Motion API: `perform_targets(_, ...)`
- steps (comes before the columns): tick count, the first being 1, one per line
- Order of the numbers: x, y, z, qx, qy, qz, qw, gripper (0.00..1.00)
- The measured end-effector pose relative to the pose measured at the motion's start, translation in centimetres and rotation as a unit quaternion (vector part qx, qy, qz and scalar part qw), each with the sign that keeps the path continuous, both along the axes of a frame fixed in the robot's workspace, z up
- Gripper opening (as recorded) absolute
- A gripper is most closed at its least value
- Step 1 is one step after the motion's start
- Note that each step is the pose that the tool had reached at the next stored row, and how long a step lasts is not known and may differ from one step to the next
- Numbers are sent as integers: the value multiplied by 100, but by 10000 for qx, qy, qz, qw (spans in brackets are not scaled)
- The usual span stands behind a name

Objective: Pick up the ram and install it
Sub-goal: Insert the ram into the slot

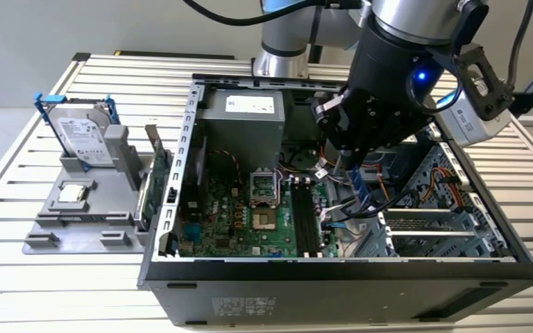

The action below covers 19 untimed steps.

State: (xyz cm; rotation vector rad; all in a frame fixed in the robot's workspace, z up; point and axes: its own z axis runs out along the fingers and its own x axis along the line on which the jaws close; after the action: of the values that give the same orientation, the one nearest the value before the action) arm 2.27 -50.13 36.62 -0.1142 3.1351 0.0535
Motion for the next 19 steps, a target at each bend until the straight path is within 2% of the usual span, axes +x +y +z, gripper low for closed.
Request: perform_targets(19, 16, 0, -64, 0, 0, -5, 10000, 0)
